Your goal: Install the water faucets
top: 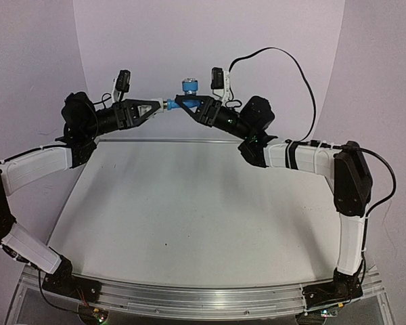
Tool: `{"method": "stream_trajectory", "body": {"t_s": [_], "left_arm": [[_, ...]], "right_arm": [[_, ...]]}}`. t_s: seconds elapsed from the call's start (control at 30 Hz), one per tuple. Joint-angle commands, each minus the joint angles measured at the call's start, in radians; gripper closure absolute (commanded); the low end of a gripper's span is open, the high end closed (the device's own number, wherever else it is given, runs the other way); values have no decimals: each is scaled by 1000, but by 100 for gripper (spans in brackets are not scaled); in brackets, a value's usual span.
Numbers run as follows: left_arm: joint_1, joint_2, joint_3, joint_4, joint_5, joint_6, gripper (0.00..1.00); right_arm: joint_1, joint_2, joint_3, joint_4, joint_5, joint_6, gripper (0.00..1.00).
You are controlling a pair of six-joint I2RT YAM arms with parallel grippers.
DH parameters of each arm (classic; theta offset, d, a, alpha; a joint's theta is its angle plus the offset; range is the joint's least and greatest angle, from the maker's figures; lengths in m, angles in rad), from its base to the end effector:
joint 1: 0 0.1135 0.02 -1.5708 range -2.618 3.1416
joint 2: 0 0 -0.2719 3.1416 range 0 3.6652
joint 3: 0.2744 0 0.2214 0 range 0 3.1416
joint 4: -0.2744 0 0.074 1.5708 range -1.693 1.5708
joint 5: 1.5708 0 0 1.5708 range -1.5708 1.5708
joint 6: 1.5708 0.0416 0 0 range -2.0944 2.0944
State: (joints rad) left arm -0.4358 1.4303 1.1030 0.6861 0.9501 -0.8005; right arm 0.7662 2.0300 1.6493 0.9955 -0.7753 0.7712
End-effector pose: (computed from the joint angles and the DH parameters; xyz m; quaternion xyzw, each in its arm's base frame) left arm 0.2531 -0.1552 0.4055 0.2779 0.5663 -0.6359 0.4447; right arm 0.3007 0.3298 0.3936 -0.3346 0.4267 0.6965 0.4700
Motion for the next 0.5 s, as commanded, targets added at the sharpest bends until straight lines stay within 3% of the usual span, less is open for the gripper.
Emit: {"method": "stream_trajectory", "body": {"t_s": [0.0,0.47], "left_arm": [[-90,-16,32,-198,63,297,100],[-91,-70,4,-388,-43,769,100]], "right_arm": [[102,56,59,-80,-77,133,100],[102,127,130,-40,-143,387,100]]}}
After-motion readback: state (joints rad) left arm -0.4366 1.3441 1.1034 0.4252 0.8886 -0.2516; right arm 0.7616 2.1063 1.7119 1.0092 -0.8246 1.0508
